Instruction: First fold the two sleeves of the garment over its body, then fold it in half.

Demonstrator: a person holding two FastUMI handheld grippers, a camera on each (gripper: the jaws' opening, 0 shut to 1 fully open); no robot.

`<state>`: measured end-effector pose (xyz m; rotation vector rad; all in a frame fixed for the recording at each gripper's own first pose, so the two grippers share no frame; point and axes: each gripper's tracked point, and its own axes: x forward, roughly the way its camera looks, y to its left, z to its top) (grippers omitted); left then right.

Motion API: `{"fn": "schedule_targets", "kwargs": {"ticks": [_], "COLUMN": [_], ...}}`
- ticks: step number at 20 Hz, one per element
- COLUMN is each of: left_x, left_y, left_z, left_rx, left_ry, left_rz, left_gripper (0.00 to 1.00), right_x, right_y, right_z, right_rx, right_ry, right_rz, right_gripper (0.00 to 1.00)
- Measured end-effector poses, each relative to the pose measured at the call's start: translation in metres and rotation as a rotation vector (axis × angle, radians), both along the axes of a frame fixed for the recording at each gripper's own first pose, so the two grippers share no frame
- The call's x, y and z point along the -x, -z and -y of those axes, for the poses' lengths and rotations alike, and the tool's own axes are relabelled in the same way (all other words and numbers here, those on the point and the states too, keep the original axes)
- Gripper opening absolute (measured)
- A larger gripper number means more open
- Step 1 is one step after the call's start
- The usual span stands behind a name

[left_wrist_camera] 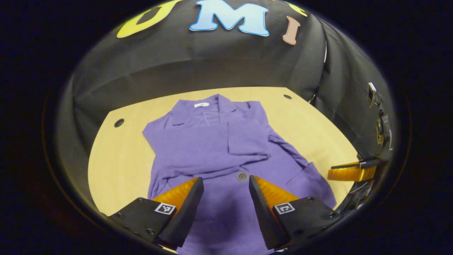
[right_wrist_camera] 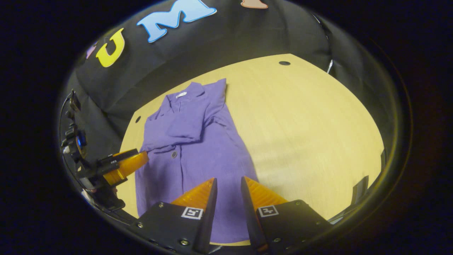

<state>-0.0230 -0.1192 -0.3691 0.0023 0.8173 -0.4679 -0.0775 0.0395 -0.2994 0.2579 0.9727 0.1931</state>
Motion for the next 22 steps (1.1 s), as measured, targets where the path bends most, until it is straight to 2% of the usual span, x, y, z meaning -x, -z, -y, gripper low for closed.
{"fn": "schedule_targets", "kwargs": {"ticks": [1, 2, 5, 7, 8, 13, 14, 22], "left_x": [0.010, 0.018, 0.047, 0.065, 0.073, 0.113, 0.119, 0.154], "left_y": [0.005, 0.010, 0.026, 0.035, 0.040, 0.057, 0.062, 0.086], "left_z": [-0.006, -0.012, -0.030, -0.041, -0.044, -0.064, -0.067, -0.089], "left_rx": [-0.004, -0.009, -0.031, -0.056, -0.066, -0.120, -0.130, -0.193], "left_ry": [-0.010, -0.022, -0.057, -0.064, -0.066, -0.082, -0.083, -0.084], "left_rz": [-0.011, -0.025, -0.065, -0.083, -0.094, -0.157, -0.168, -0.248], "left_gripper": [0.87, 0.87, 0.93, 0.94, 0.94, 0.94, 0.97, 0.94], "right_x": [0.004, 0.006, 0.014, 0.018, 0.019, 0.029, 0.033, 0.057], "right_y": [-0.001, 0.009, 0.017, 0.023, 0.027, 0.043, 0.047, 0.070], "right_z": [0.001, -0.002, -0.004, -0.006, -0.006, -0.002, 0.000, -0.006], "right_rx": [-0.004, -0.004, 0.019, 0.039, 0.048, 0.123, 0.137, 0.229], "right_ry": [-0.011, -0.021, -0.054, -0.071, -0.076, -0.081, -0.085, -0.177], "right_rz": [-0.015, -0.024, -0.052, -0.067, -0.075, -0.135, -0.151, -0.222], "right_gripper": [0.50, 0.69, 0.70, 0.89, 0.93, 0.93, 0.94, 0.94]}}
